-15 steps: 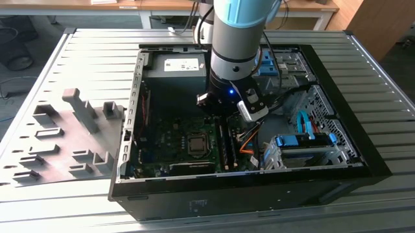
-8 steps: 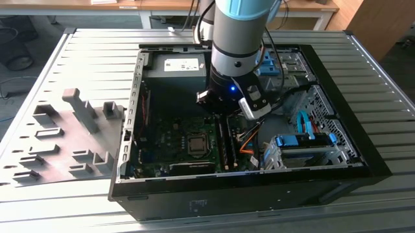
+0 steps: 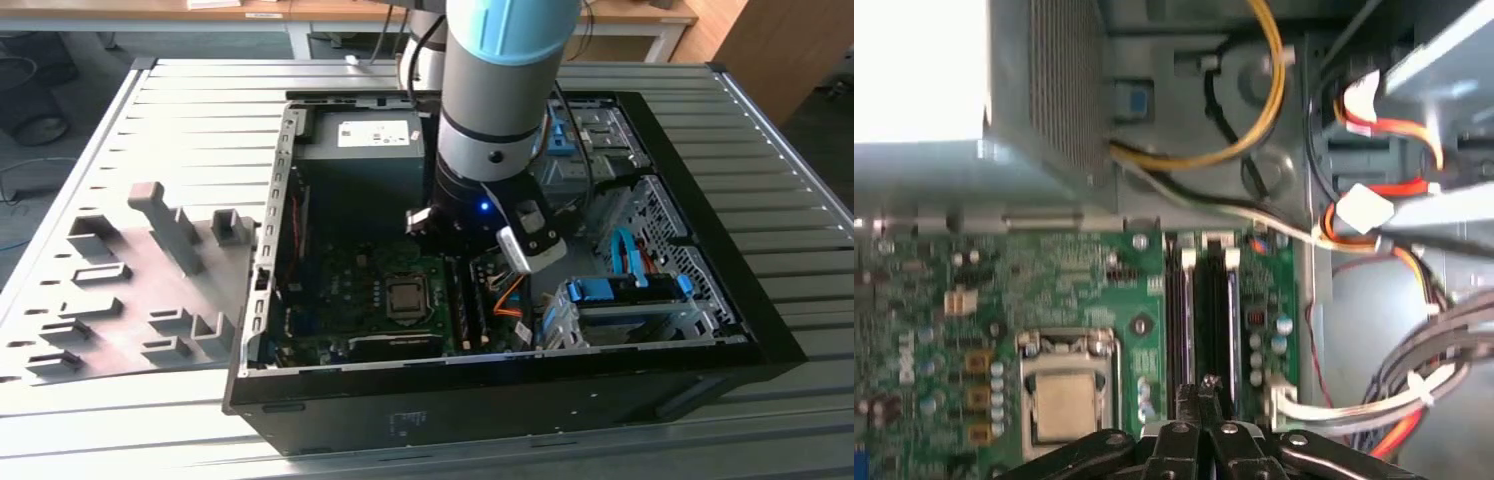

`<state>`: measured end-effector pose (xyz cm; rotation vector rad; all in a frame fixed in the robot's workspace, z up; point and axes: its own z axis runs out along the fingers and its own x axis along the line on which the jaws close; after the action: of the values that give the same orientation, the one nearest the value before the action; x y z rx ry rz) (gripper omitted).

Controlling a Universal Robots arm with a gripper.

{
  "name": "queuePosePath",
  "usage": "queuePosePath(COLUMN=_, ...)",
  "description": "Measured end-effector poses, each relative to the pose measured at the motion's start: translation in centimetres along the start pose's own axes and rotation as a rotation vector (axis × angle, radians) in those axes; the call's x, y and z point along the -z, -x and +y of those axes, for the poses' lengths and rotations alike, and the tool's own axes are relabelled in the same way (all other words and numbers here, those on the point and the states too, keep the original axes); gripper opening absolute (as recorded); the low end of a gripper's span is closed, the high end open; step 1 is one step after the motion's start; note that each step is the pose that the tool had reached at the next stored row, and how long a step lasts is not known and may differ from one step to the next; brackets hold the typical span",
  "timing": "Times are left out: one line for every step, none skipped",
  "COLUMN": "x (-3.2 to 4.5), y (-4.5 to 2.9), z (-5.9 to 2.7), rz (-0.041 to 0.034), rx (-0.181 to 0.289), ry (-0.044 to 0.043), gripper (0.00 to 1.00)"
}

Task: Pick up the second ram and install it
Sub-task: 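Press down the second ram until it locks into place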

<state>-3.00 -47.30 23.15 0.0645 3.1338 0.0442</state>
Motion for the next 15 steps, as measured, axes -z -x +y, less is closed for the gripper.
queuePosePath(x=0.01, y=0.01, z=-0.32, rz=-0.0001, rx=0.000, ry=-0.0019, gripper=0.11)
queuePosePath(x=0.01, y=0.03, z=-0.64, rz=-0.0002, rx=0.000, ry=-0.0045, gripper=0.11)
queuePosePath(x=0.00, y=0.04, z=-0.95, rz=-0.0002, rx=0.000, ry=-0.0063, gripper=0.11)
queuePosePath(x=-0.02, y=0.06, z=-1.29, rz=-0.0001, rx=0.000, ry=-0.0073, gripper=0.11)
queuePosePath(x=-0.04, y=0.07, z=-1.61, rz=0.0004, rx=0.000, ry=-0.0085, gripper=0.11)
queuePosePath(x=-0.08, y=0.08, z=-1.93, rz=0.0012, rx=0.000, ry=-0.0096, gripper=0.11)
queuePosePath(x=-0.12, y=0.09, z=-2.19, rz=0.0016, rx=0.000, ry=-0.0109, gripper=0.11)
queuePosePath(x=-0.15, y=0.10, z=-2.43, rz=0.0020, rx=0.000, ry=-0.0124, gripper=0.11)
queuePosePath(x=-0.20, y=0.11, z=-2.68, rz=0.0023, rx=0.000, ry=-0.0135, gripper=0.11)
queuePosePath(x=-0.27, y=0.12, z=-2.96, rz=0.0026, rx=0.000, ry=-0.0142, gripper=0.11)
queuePosePath(x=-0.34, y=0.13, z=-3.18, rz=0.0029, rx=0.000, ry=-0.0152, gripper=0.11)
queuePosePath(x=-0.47, y=0.14, z=-3.39, rz=0.0032, rx=0.000, ry=-0.0157, gripper=0.11)
queuePosePath(x=-0.63, y=0.14, z=-3.53, rz=0.0037, rx=0.000, ry=-0.0157, gripper=0.11)
queuePosePath(x=-0.77, y=0.14, z=-3.62, rz=0.0039, rx=0.000, ry=-0.0157, gripper=0.11)
queuePosePath(x=-0.84, y=0.14, z=-3.72, rz=0.0040, rx=0.000, ry=-0.0162, gripper=0.11)
